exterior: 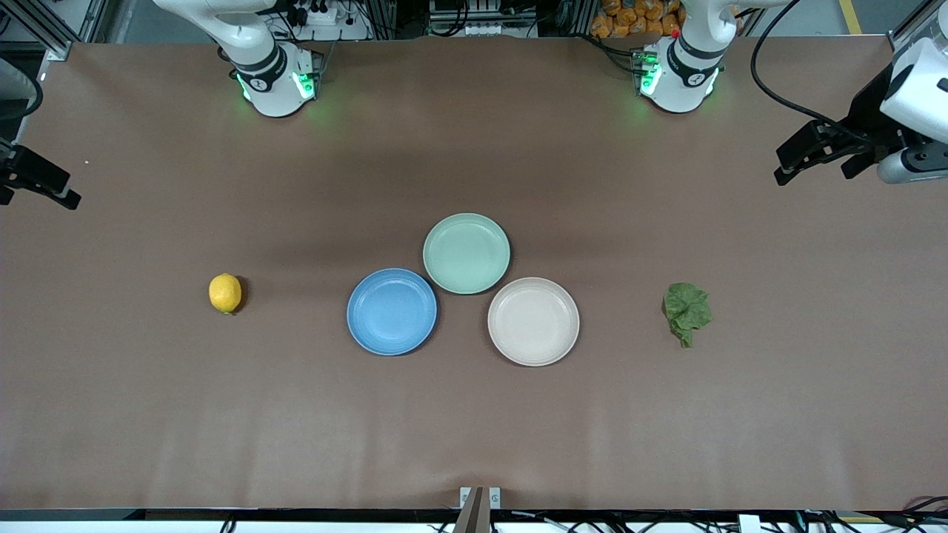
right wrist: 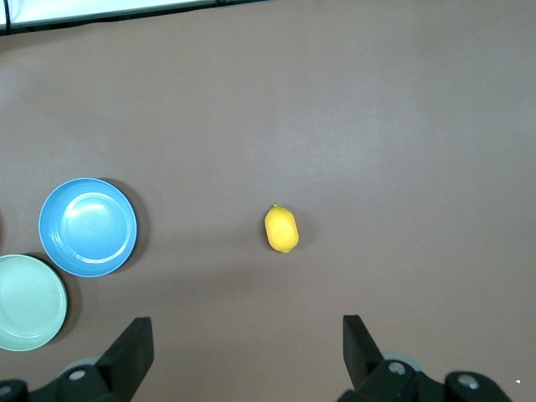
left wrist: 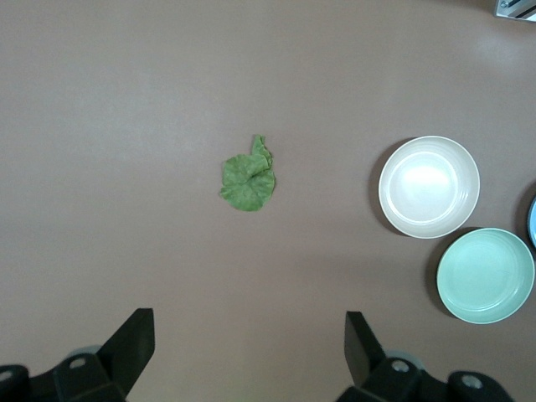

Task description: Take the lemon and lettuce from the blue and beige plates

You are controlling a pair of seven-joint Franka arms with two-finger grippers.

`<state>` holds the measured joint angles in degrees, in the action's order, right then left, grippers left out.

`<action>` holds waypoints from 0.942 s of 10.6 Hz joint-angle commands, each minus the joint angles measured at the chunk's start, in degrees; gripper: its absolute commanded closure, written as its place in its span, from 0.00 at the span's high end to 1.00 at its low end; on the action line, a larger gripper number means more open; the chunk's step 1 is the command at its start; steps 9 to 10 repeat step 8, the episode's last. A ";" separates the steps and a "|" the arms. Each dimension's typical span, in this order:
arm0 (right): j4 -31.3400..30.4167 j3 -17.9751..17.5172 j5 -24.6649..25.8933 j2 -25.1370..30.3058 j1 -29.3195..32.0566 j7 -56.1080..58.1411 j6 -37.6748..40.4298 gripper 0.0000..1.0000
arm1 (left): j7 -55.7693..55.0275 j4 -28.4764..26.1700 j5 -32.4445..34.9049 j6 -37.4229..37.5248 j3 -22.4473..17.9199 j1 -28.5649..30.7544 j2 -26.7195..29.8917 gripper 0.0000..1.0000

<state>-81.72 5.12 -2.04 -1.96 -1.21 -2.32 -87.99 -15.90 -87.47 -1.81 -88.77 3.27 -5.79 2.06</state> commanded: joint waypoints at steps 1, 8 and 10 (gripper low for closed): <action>2.35 0.24 1.15 -1.29 -0.46 -1.19 1.34 1.00 | 0.51 0.98 -0.83 1.14 -0.11 0.34 -0.13 1.00; 1.56 -0.11 4.59 -1.47 -1.25 -1.28 -1.13 1.00 | 0.51 0.89 -0.83 1.14 -0.20 0.34 -0.13 1.00; 1.56 -0.11 4.59 -1.47 -1.25 -1.28 -1.13 1.00 | 0.51 0.89 -0.83 1.14 -0.20 0.34 -0.13 1.00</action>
